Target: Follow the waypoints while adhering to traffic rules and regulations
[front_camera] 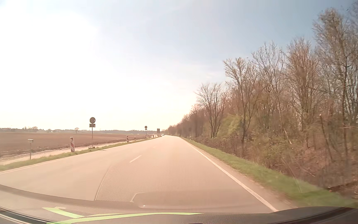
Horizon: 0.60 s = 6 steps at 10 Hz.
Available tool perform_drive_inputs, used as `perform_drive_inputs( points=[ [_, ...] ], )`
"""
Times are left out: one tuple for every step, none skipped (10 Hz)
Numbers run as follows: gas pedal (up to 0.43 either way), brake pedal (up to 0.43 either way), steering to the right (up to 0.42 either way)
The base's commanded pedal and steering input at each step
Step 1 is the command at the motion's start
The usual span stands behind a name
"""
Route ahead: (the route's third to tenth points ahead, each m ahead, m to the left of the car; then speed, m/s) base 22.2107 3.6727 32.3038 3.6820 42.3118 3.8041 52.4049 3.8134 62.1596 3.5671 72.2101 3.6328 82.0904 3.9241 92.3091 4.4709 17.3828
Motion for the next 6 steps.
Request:
perform_drive_inputs(
  points=[
    [0.138,0.000,-0.003],
    [0.138,0.000,-0.003],
    [0.138,0.000,-0.003],
    [0.138,0.000,-0.003],
    [0.138,0.000,-0.003],
    [0.138,0.000,-0.002]
  ],
)
